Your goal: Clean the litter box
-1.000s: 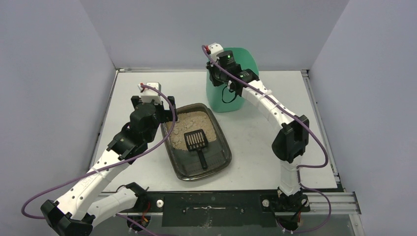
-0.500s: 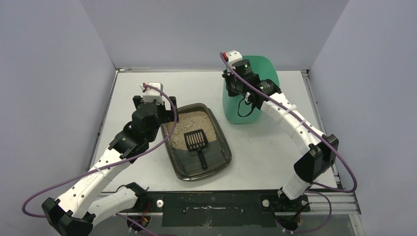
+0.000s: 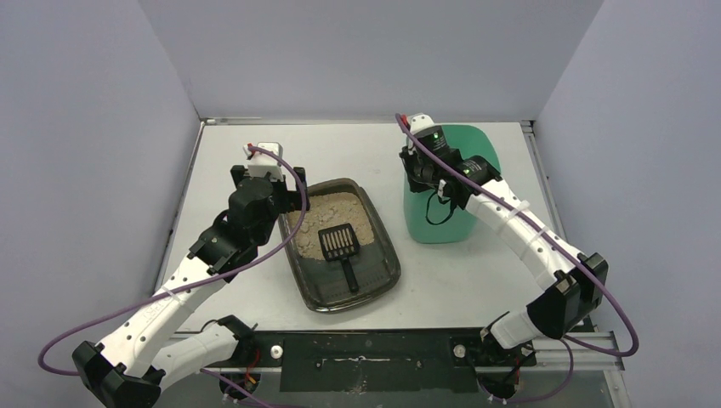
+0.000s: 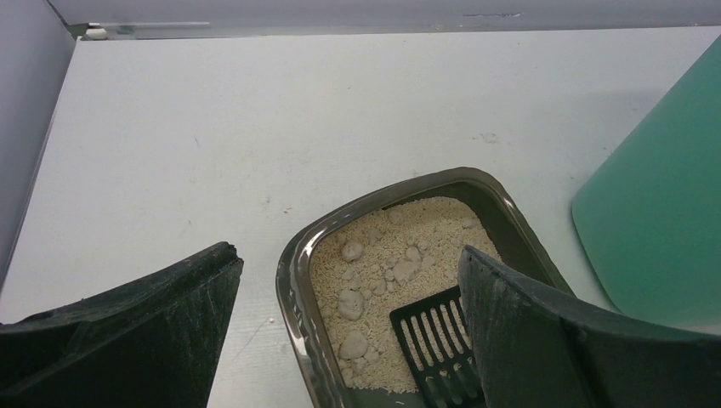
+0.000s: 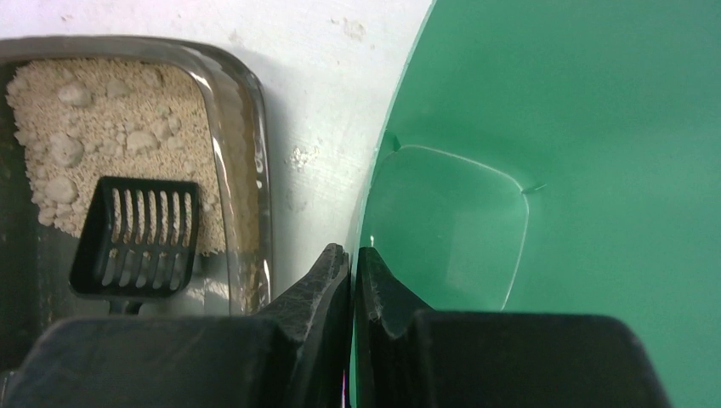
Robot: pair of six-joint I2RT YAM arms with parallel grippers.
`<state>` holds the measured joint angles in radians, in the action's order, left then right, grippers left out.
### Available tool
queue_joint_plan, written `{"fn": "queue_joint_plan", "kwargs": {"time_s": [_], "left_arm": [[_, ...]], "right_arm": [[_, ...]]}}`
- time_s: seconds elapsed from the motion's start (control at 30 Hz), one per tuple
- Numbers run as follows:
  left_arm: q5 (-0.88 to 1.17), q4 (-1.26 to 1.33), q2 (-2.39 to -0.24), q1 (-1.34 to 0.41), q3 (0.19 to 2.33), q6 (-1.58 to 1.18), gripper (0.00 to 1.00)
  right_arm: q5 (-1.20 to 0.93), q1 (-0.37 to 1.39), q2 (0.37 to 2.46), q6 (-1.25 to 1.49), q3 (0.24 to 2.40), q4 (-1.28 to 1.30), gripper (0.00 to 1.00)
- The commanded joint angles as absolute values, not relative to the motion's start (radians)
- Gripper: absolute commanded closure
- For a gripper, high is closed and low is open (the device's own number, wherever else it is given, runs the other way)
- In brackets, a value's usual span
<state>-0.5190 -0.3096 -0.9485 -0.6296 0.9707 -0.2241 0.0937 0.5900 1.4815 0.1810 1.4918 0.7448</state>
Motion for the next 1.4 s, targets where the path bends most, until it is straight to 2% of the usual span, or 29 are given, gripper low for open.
{"fn": "queue_joint_plan", "kwargs": {"time_s": [0.0,0.5,0.53,0.6,0.63,0.67,0.73,0.83,1.17,1.37], "left_arm": [[-0.512,-0.270,-0.937,-0.636,0.977,-0.222,0.03],[-0.519,-0.267,-0.944,-0.646,0.976,-0.219,0.03],[-0.519,-0.267,-0.945,-0.646,0.975,-0.219,0.03],[-0.519,-0.269,-0.947,-0.645,0.976,-0.220,0.03],[-0.519,-0.269,-0.949,-0.646,0.975,-0.219,0.03],[-0.518,-0.268,-0.949,-0.646,0.977,-0.219,0.03],[-0.517,-0.269,-0.950,-0.646,0.977,-0.219,0.03],[-0.519,-0.268,-0.949,-0.646,0.976,-0.219,0.03],[-0.520,-0.272,-0.947,-0.646,0.980,-0.219,0.03],[-0.520,-0.276,-0.945,-0.646,0.982,-0.222,0.03]], "right_arm": [[0.182,0.594,1.410,0.182,1.458,0.698,1.00],[0.151,0.541,1.352,0.084,1.362,0.693,1.00],[0.152,0.537,1.348,0.083,1.361,0.694,0.98],[0.149,0.535,1.344,0.079,1.361,0.696,0.86],[0.149,0.535,1.339,0.079,1.363,0.696,0.70],[0.149,0.535,1.335,0.078,1.366,0.697,0.62],[0.146,0.537,1.328,0.080,1.382,0.701,0.52],[0.144,0.539,1.319,0.080,1.412,0.716,0.44],[0.102,0.597,1.302,0.113,1.577,0.798,0.39],[0.058,0.726,1.303,0.149,1.627,0.787,0.37]]}}
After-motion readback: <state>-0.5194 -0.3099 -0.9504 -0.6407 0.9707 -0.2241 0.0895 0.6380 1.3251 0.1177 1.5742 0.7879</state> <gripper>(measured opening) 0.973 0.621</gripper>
